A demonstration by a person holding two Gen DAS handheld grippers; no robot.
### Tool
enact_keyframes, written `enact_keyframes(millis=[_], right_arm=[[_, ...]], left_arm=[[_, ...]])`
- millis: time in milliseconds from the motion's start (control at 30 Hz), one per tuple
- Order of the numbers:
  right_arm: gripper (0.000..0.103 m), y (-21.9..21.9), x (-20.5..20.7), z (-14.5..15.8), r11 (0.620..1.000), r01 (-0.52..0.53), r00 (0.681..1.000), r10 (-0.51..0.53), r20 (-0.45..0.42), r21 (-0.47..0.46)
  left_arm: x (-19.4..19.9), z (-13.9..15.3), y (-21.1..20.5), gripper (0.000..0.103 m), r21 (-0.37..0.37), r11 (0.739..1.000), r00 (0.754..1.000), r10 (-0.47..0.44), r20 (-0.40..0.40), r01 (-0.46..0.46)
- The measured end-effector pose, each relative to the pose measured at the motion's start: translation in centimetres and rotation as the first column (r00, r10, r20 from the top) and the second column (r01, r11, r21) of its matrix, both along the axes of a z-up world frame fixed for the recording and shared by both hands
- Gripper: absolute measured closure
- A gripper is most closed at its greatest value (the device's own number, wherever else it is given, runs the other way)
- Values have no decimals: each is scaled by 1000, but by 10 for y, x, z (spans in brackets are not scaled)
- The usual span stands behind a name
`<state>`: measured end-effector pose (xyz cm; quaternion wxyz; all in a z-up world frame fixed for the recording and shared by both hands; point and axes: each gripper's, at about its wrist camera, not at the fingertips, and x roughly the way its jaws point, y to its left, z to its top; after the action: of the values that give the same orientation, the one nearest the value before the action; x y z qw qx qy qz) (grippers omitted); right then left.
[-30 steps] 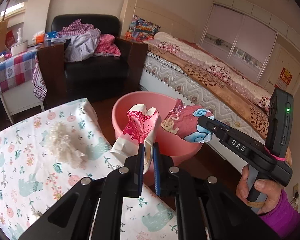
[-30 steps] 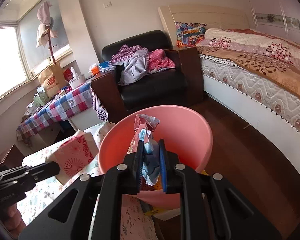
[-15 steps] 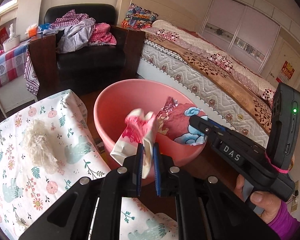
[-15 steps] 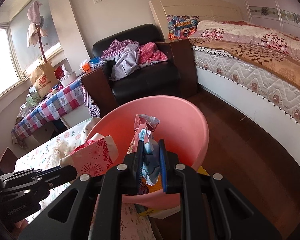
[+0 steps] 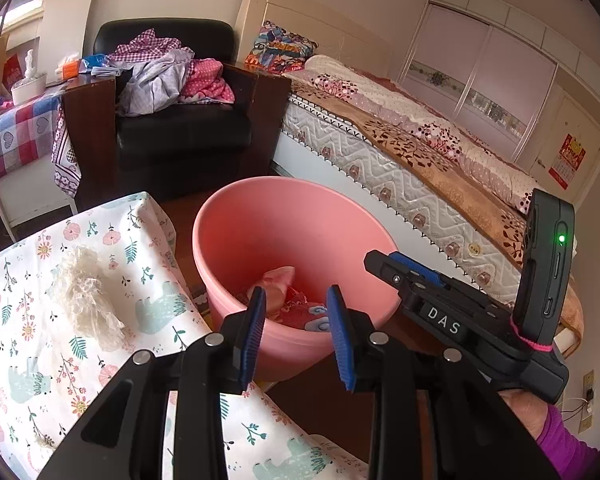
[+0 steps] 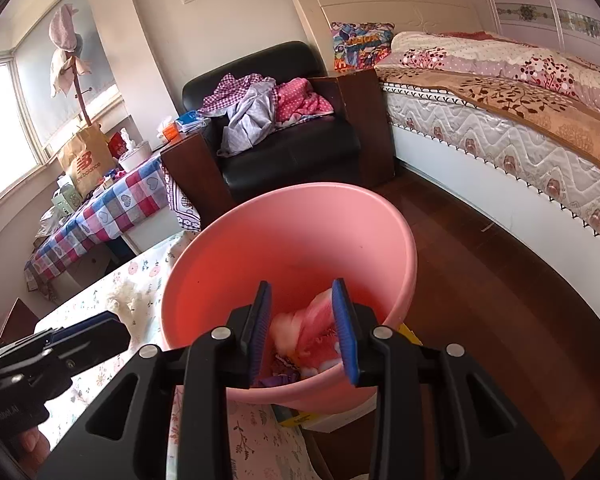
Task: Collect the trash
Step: 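Move both grippers back toward the white foam strip and clear bag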
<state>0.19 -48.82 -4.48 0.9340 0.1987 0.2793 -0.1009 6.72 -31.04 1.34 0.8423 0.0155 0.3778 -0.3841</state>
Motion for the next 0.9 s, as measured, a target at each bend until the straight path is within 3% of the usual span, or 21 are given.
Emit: enact_keyframes(millis=[500,900], right_arm=[[71,36,-16,20,996,-85,996,85,14,-12],[71,118,-16,18,957,-290,956,289,-43,-22]], left_arm=[[-21,23,51,62,-32,997,997,69,39,-68],[-54,17,129,59,-23,981,980,194,48,-193]])
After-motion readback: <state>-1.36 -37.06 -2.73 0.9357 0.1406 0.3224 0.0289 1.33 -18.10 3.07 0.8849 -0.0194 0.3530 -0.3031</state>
